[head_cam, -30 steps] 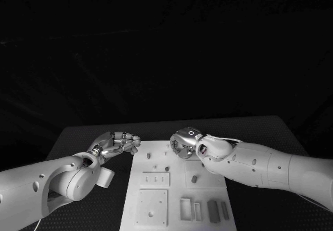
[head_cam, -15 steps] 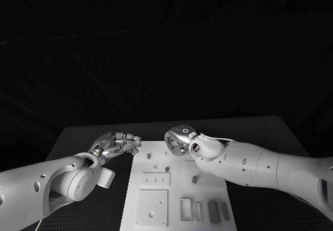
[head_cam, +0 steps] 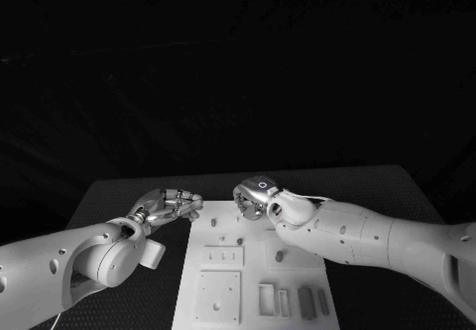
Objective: Assemble the parts on the task board
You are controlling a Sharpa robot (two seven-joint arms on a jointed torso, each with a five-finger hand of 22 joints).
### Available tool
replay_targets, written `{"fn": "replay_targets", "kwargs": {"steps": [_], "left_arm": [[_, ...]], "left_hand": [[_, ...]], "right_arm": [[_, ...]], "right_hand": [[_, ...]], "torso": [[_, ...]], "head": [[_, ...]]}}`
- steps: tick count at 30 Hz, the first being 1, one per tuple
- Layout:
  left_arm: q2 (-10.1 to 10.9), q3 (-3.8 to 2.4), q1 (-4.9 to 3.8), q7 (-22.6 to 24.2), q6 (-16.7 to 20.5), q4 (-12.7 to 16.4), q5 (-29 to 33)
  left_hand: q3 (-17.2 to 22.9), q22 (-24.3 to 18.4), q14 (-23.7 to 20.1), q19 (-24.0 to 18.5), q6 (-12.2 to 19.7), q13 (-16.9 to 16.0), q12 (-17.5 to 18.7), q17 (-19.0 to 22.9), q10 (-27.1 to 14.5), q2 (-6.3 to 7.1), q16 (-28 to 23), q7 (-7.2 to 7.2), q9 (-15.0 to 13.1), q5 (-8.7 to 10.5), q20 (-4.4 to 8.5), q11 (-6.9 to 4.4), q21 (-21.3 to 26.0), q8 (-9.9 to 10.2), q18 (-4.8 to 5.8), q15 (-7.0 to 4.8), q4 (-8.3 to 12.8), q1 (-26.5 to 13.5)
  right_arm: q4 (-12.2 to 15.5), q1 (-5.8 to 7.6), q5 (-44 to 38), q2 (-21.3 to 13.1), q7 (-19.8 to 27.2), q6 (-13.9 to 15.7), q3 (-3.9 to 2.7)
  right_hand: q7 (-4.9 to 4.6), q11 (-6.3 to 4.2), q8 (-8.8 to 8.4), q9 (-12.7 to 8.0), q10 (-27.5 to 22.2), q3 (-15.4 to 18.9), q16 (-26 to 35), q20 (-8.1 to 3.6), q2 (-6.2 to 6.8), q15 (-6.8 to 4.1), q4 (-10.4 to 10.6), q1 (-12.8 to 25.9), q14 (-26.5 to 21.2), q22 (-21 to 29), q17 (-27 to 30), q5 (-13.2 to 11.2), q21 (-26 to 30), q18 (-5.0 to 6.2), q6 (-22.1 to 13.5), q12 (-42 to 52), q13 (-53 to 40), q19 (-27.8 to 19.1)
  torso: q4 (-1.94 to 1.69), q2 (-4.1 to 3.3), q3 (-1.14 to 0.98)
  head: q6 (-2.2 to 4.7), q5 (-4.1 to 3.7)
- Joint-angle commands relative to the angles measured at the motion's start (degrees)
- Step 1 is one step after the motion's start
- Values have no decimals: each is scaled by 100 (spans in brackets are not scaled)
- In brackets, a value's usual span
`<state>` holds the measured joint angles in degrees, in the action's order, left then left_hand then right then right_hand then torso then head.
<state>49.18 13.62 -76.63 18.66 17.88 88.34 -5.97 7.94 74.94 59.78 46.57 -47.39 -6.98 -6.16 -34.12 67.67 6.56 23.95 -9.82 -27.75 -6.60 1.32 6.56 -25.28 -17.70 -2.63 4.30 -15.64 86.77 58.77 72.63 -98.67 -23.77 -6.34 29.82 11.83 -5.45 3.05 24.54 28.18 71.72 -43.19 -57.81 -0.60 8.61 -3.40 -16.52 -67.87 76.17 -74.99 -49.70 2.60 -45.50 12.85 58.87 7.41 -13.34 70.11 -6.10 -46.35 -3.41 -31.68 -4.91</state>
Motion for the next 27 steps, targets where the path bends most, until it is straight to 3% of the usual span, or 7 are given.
{"fn": "replay_targets", "kwargs": {"steps": [1,8,13,27], "left_arm": [[-24,-5,-10,28,-81,9,26],[-57,-6,-10,25,-88,-15,26],[-55,-6,-10,23,-89,-11,26],[-62,-6,-10,18,-91,-20,26]], "left_hand": [[1,69,-18,-40,-12,3,30,-11,-11,12,-26,-32,-9,37,4,45,-16,19,-112,6,-40,54],[-5,69,-18,-41,-12,3,36,-15,-10,11,-31,-33,-11,37,4,45,-17,21,-112,6,-48,61],[-9,69,-18,-42,-12,2,39,-17,-9,11,-33,-33,-11,37,3,45,-18,22,-111,7,-52,63],[-18,69,-18,-44,-9,2,47,-22,-10,10,-38,-35,-13,38,2,48,-19,27,-111,8,-61,68]], "right_arm": [[-30,-1,-106,33,-23,25,-2],[-71,-2,-107,59,-9,-72,-1],[-99,-2,-105,74,-9,-130,-1],[-135,-5,-146,86,-46,-446,1]], "right_hand": [[-3,-85,-1,12,451,-48,-27,-13,47,-80,3,-25,-68,-122,6,18,-38,215,45,36,0,-1],[-3,-84,-7,15,450,-60,-30,-9,54,-79,5,-22,-69,-121,9,18,-47,215,46,31,-8,-4],[-4,-82,-13,17,447,-70,-32,-6,57,-77,6,-18,-71,-120,13,18,-54,215,46,24,-15,-7],[-8,-77,-28,21,434,-87,-33,0,62,-72,2,-11,-80,-120,20,18,-68,215,39,8,-28,-19]], "torso": [[-23,-35,6],[-44,-73,10],[-33,-73,8],[-42,-79,7]], "head": [[14,-22],[15,-39],[7,-40],[-16,-40]]}}
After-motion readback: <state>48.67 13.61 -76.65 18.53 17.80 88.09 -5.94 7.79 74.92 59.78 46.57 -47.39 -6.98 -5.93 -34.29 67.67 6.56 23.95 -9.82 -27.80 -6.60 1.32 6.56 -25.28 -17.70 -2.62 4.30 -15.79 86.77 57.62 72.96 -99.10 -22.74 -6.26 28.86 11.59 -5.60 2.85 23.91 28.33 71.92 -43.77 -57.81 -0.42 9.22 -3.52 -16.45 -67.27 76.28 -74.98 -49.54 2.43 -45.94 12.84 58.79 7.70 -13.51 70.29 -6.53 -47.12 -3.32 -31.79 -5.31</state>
